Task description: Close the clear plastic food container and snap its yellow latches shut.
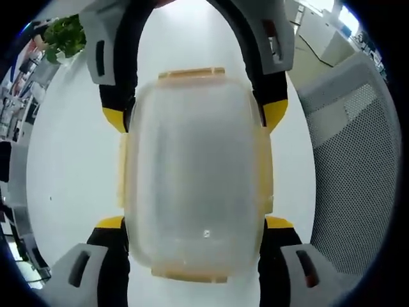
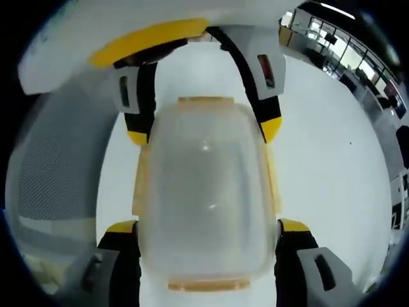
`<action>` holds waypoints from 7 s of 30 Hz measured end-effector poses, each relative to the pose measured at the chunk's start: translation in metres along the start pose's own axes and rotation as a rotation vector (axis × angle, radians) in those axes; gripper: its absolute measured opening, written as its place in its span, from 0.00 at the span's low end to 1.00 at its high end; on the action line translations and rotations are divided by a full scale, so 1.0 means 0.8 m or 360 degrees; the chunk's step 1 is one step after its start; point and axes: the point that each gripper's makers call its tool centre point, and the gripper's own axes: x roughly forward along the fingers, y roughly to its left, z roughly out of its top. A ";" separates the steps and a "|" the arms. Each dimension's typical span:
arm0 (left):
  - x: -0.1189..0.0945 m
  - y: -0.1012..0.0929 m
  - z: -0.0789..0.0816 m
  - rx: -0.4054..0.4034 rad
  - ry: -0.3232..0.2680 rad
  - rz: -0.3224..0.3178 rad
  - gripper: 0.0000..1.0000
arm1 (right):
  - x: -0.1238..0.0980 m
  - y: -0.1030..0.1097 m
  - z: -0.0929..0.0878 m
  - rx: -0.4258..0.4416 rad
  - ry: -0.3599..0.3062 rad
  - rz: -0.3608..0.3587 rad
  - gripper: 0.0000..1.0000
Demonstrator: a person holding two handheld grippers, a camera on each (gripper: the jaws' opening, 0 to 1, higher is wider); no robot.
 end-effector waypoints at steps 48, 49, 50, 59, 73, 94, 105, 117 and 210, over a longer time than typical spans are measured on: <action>-0.016 -0.012 -0.071 -0.0038 0.0036 0.0035 0.84 | 0.035 0.009 0.068 -0.0021 -0.0040 0.0046 0.89; -0.017 -0.012 -0.072 -0.0041 0.0036 0.0036 0.84 | 0.035 0.009 0.069 -0.0022 -0.0040 0.0047 0.89; -0.017 -0.013 -0.073 -0.0045 0.0035 0.0037 0.84 | 0.036 0.009 0.070 -0.0024 -0.0039 0.0048 0.89; -0.018 -0.012 -0.083 -0.0068 0.0028 0.0039 0.84 | 0.041 0.009 0.079 -0.0040 -0.0037 0.0064 0.90; -0.023 -0.011 -0.108 -0.0080 0.0060 0.0039 0.85 | 0.050 0.008 0.104 -0.0046 -0.0066 0.0075 0.90; -0.028 -0.011 -0.131 -0.0091 0.0046 0.0039 0.85 | 0.060 0.008 0.125 -0.0068 -0.0058 0.0082 0.90; -0.026 -0.007 -0.140 -0.0025 0.0088 0.0120 0.86 | 0.060 0.011 0.131 -0.0050 -0.0066 0.0082 0.90; -0.026 -0.007 -0.139 -0.0064 0.0068 0.0075 0.86 | 0.060 0.009 0.131 -0.0046 -0.0065 0.0092 0.89; -0.010 0.112 -0.152 -0.0073 -0.0071 0.0098 0.88 | 0.072 -0.107 0.143 -0.0017 -0.0003 0.0032 0.90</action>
